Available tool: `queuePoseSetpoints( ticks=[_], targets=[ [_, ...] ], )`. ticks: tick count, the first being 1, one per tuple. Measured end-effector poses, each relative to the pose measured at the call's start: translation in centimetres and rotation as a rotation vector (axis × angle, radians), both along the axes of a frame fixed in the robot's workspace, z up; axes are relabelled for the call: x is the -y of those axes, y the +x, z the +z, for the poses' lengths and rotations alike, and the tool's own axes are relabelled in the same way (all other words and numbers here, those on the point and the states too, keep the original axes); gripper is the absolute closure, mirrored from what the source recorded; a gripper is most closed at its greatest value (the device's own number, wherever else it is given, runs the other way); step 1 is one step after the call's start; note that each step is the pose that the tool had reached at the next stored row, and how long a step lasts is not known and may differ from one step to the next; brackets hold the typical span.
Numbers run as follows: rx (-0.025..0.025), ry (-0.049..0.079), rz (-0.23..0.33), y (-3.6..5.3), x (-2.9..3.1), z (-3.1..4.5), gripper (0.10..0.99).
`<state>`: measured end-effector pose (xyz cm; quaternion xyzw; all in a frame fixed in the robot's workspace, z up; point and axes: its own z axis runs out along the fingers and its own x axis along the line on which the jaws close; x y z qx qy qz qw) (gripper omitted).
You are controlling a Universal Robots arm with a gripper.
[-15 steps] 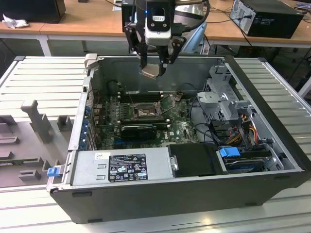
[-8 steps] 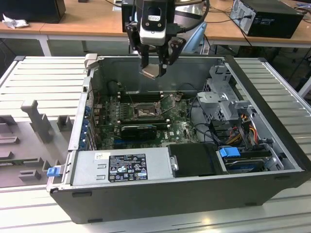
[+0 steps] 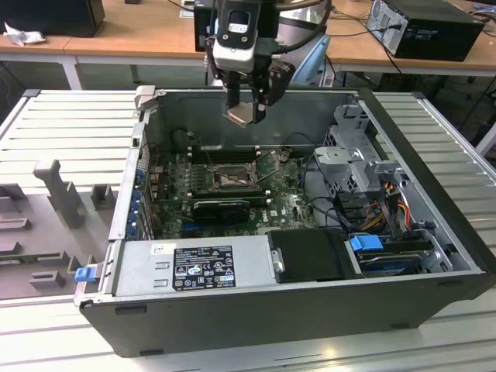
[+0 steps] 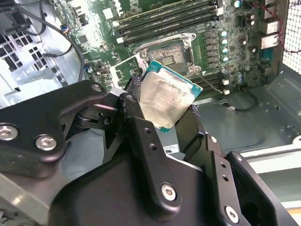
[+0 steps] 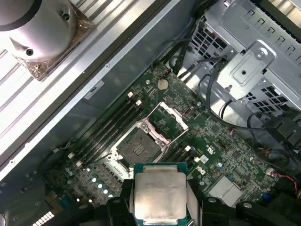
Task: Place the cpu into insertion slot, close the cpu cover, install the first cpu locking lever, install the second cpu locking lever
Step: 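Place the cpu into insertion slot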
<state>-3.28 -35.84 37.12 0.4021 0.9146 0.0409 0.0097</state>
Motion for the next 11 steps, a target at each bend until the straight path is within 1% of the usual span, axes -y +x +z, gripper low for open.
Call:
queuePoseSetpoints(
  ticks=[6,11],
  targets=[
    [-0.0001,0.000,-0.063,0.00,0.00,-0.01,0.553],
    [0.0001,-0.004,-0.115,0.00,0.00,-0.01,0.553]
  ],
)
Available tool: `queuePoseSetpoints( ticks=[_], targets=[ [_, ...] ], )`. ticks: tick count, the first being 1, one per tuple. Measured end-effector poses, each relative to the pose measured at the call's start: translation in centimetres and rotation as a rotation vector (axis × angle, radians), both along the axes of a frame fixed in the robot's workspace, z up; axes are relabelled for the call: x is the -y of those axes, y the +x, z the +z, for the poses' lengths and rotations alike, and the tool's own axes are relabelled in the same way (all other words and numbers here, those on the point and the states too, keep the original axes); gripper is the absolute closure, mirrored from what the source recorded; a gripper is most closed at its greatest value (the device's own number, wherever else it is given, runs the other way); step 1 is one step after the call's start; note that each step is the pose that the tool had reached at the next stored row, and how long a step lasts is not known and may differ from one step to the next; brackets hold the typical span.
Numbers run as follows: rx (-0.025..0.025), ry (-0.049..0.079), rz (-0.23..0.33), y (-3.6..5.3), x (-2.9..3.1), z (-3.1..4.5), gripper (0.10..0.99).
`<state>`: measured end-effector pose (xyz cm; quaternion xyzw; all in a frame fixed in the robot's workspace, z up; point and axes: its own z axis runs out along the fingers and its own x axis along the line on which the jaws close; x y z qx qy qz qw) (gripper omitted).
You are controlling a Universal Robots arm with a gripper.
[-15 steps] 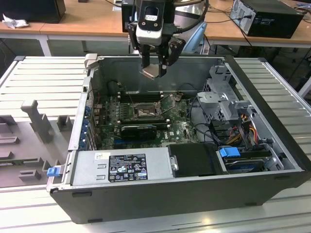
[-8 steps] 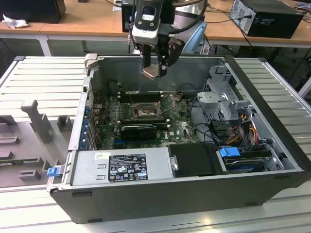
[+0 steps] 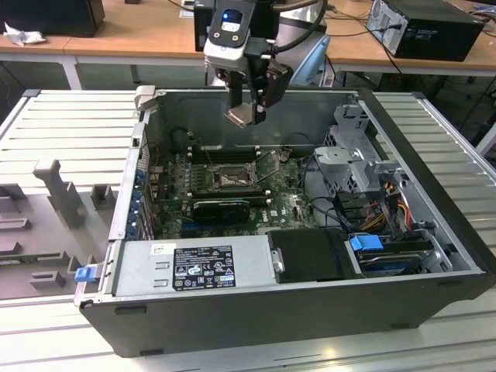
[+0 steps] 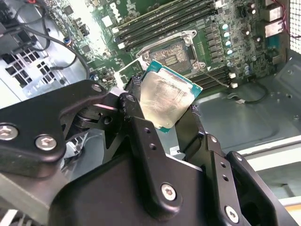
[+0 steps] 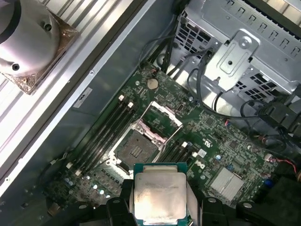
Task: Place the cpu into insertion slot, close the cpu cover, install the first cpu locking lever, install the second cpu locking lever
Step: 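Place the cpu into insertion slot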
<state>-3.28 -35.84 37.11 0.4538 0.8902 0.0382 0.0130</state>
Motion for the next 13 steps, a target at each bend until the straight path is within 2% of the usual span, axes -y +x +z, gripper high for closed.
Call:
queuePoseSetpoints(
  ticks=[6,13],
  targets=[
    [0.0000,-0.005,-0.057,0.00,0.00,-0.01,0.553],
    [-0.0001,-0.008,-0.149,0.00,0.00,-0.03,0.553]
  ],
)
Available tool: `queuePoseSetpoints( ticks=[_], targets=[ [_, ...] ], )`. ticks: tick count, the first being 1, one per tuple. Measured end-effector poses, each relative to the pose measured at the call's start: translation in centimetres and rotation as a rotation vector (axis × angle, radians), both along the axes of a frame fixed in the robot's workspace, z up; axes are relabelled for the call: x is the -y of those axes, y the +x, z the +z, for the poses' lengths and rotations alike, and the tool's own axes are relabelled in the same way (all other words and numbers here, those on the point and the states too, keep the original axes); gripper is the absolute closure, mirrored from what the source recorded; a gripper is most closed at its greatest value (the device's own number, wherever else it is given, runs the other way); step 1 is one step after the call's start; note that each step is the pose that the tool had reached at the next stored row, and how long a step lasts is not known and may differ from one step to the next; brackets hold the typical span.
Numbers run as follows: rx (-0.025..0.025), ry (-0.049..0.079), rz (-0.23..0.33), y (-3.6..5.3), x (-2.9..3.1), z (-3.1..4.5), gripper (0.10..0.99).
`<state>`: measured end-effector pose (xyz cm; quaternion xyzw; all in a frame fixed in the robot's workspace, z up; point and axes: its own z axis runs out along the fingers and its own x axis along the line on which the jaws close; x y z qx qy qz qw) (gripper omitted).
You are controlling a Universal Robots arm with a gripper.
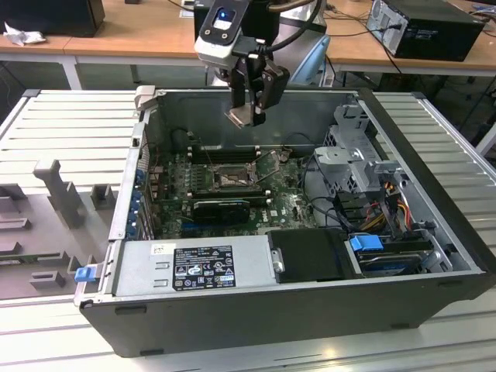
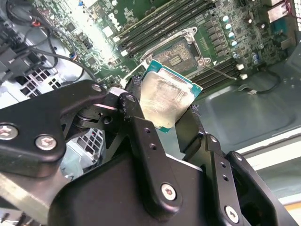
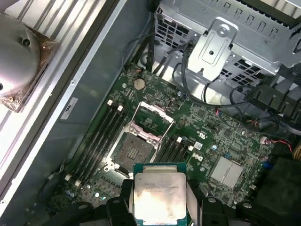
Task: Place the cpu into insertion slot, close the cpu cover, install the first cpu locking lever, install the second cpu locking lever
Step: 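Place the cpu into insertion slot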
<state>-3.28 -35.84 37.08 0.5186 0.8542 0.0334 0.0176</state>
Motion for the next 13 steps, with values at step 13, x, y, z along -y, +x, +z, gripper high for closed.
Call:
queuePoseSetpoints(
  ticks=[13],
  targets=[
    [-0.0001,-0.005,-0.200,0.00,0.00,-0.06,0.553]
  ],
)
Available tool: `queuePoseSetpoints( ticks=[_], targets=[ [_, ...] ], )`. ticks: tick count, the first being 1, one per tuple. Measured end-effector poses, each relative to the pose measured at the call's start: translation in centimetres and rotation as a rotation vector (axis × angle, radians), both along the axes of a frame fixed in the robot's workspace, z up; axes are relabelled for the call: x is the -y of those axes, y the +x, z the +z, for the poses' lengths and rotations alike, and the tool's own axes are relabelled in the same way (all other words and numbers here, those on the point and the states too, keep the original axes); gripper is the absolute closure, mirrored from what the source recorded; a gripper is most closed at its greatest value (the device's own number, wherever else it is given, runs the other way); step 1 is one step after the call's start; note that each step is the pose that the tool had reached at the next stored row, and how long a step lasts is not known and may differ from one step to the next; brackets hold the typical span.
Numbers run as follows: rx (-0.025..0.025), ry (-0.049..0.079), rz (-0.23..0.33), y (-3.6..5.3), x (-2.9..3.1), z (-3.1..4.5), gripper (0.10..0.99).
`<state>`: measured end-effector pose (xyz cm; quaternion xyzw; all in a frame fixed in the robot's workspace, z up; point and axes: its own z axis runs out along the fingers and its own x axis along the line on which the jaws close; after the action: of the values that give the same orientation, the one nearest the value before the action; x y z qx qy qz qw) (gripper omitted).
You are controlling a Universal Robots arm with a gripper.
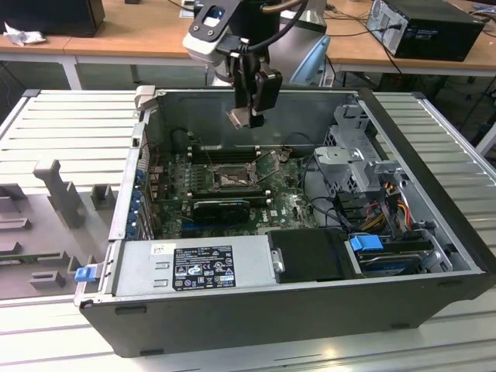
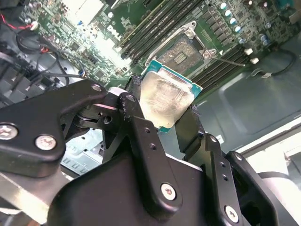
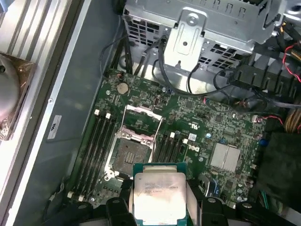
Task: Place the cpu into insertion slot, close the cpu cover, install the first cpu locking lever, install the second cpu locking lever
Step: 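Place the cpu into insertion slot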
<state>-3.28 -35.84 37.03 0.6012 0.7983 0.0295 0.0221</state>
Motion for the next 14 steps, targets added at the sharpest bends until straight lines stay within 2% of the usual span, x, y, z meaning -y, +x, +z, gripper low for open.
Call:
queuePoseSetpoints(
  ticks=[5,9,14],
  targets=[
    [-0.0001,-0.001,-0.101,0.00,0.00,-0.03,0.553],
    [-0.0001,-0.001,-0.209,0.00,0.00,-0.12,0.553],
    [-0.0001,-0.001,-0.263,-0.01,0.00,-0.44,0.553]
  ],
)
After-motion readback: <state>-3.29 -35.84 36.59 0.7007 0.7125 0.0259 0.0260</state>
